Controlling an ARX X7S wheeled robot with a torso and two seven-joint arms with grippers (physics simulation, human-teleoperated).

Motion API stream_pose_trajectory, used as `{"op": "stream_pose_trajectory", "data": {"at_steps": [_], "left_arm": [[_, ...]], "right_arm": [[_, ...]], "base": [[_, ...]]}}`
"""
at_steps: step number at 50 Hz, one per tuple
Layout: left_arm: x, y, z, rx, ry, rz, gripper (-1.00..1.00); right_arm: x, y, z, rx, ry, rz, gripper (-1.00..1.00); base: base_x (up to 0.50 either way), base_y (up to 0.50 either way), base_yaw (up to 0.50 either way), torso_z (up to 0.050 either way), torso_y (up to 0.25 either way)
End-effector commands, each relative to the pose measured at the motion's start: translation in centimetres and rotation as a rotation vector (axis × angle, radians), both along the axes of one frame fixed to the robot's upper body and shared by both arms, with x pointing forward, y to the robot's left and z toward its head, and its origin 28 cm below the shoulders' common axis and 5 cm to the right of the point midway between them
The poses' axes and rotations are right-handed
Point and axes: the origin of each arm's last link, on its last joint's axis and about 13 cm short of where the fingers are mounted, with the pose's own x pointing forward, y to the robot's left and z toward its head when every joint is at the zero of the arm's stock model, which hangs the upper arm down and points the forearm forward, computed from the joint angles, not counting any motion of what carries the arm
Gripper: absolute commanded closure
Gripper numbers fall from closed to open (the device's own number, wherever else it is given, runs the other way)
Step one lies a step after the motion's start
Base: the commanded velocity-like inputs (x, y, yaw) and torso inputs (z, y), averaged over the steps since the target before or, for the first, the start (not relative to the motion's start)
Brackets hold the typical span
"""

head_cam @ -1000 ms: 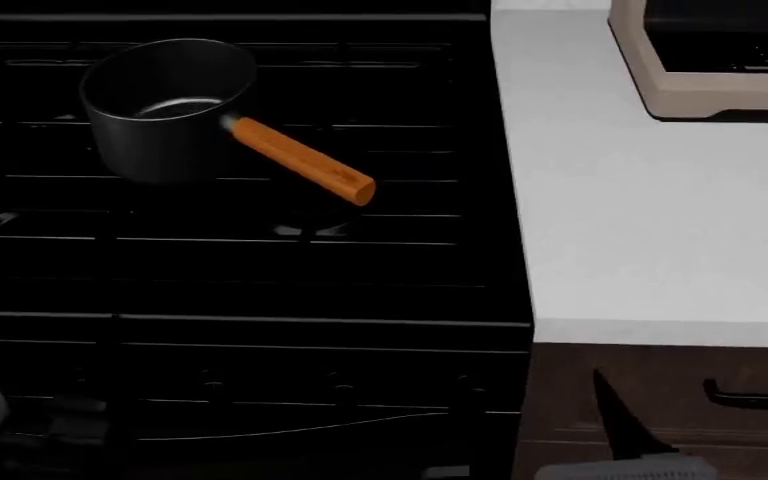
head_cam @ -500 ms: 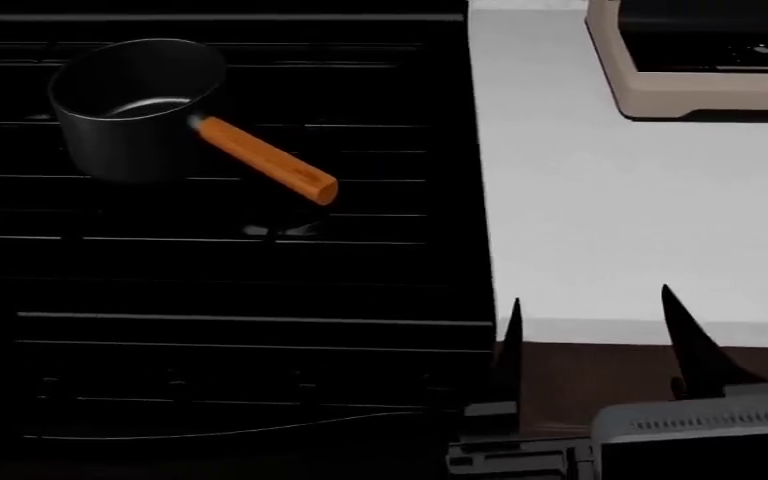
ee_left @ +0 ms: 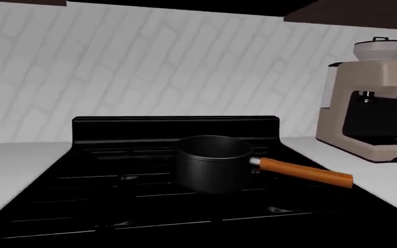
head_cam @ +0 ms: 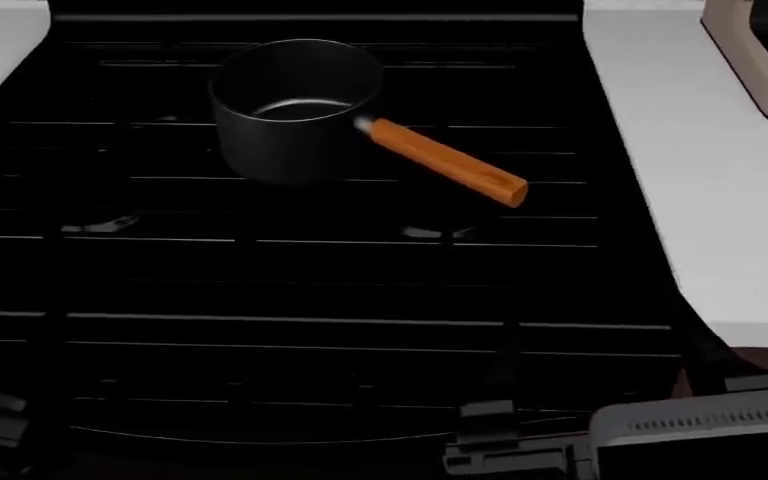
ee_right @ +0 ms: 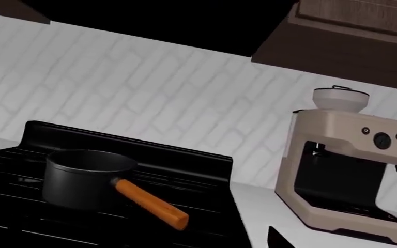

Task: Pick the chicken breast from the plate and place it in the pan.

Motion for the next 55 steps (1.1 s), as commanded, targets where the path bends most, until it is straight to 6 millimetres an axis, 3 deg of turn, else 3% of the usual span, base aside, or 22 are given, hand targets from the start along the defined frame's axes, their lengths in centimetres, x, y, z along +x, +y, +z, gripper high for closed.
{"op": "stream_pose_trajectory", "data": {"at_steps": [1, 55], "left_arm": [[0.21, -0.27, -0.13, -0.017, 0.002, 0.003, -1.00], [0.13, -0.34, -0.26, -0.016, 0.024, 0.000, -1.00]], "right_arm": [[0.27, 0.00, 0.08, -0.011, -0.004, -0.006, -1.00], [0.13, 0.16, -0.63, -0.011, 0.016, 0.001, -1.00]], "base": [[0.00, 0.50, 0.00, 0.000, 0.000], [0.00, 0.50, 0.00, 0.000, 0.000]]}}
